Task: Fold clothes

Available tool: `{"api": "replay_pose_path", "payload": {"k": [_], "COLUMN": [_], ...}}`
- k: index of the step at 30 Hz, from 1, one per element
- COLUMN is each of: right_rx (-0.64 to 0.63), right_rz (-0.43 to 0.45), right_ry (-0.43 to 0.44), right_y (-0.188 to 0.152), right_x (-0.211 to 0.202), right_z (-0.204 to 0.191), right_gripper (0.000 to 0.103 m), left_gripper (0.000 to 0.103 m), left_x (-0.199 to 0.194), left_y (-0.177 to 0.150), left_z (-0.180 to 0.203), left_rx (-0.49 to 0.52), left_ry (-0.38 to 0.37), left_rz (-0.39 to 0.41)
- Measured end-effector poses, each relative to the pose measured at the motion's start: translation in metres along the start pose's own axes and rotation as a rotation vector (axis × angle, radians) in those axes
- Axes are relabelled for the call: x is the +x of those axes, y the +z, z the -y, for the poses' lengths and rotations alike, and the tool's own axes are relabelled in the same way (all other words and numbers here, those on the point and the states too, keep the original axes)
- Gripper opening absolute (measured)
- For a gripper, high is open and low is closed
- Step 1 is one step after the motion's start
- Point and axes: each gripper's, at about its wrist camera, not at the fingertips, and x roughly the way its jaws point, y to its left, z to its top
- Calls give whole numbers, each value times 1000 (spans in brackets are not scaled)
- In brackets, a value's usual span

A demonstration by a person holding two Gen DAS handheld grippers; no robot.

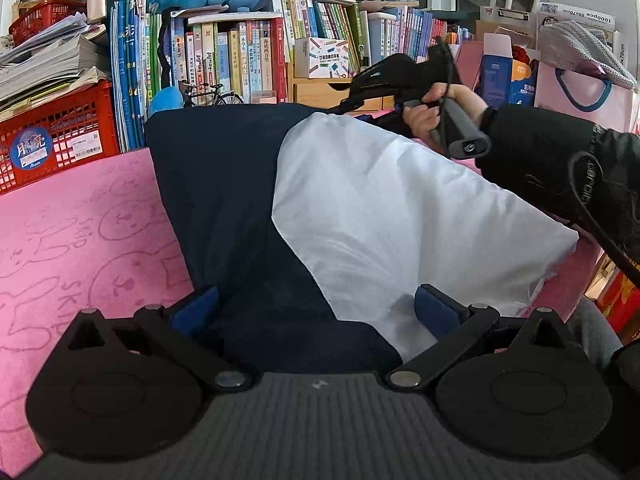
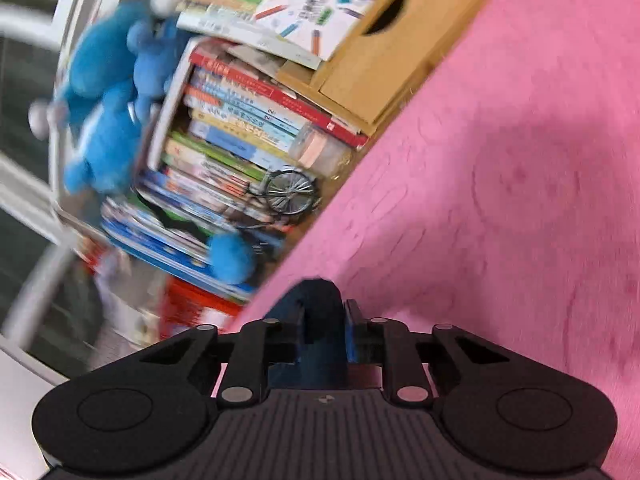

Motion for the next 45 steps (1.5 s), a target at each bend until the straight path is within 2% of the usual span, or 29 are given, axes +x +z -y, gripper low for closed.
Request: {"api": "replay_pose_path", "payload": {"k": [4, 5, 7, 8, 11, 13, 14, 15, 16, 18, 21, 23, 28, 29, 32, 35, 37, 38, 39, 42, 45], "right_rx": [0, -13, -67, -114, -296, -342, -342, -334, -326, -309, -192, -224, -714, -809, -1068, -1258, -1321, -1317, -1300, -1281, -1274], "right_rz": [106, 118, 50, 16, -73, -140, -166, -186, -182, -127, 29, 56, 103, 88, -51, -176, -206, -222, -242, -298, -326], "right_ry": [-48, -60, -61, -66, -94, -122, -138, -156, -172, -210, -204, -168, -99, -74, -35, -24, -49, -68, -87, -168, -215], "right_y": [12, 14, 13, 8, -10, -19, -21, -22, -20, -11, 3, -4, -83, -101, -156, -201, -210, -207, -203, -187, -185], "right_x": [-4, -8, -16, -18, -22, -12, -2, 10, 21, 40, 31, 9, -73, -85, -96, -72, -46, -31, -16, 35, 75], "right_z": [-6, -8, -14, -20, -43, -54, -57, -58, -58, -55, -43, -43, -102, -114, -157, -183, -193, -199, -204, -210, -206], "right_gripper": [20, 24, 66, 91, 93, 93, 86, 67, 59, 35, 37, 39, 40, 40, 40, 35, 30, 20, 14, 12, 11], "left_gripper": [103, 103, 103, 103, 103, 103, 103, 103, 103, 103, 103, 103, 103, 103, 103, 103, 103, 103, 103, 103, 103], "left_x": [0, 0, 0, 0, 0, -1, -1, -1, -1, -1, -2, -3, -4, -4, -4, -5, -5, -5, -5, -6, -7], "left_y": [-1, -1, -1, -1, -3, -3, -3, -3, -3, -3, -3, -4, -2, -2, -2, -3, -2, -3, -3, -5, -6], "left_z": [0, 0, 0, 0, 0, -1, -1, -1, -1, -1, 0, 0, 0, 1, 1, 2, 2, 1, 1, 1, 0], "left_rx": [-2, -2, -1, 0, -2, -4, -4, -5, -7, -8, -11, -11, -15, -15, -17, -22, -24, -24, -24, -24, -25], "left_ry": [1, 1, 1, 1, 1, 0, 0, 0, 1, 2, 6, 8, 18, 22, 29, 28, 24, 22, 20, 15, 10], "left_rz": [6, 7, 10, 13, 23, 28, 29, 31, 32, 34, 38, 45, 38, 35, 32, 33, 31, 33, 37, 47, 56]}}
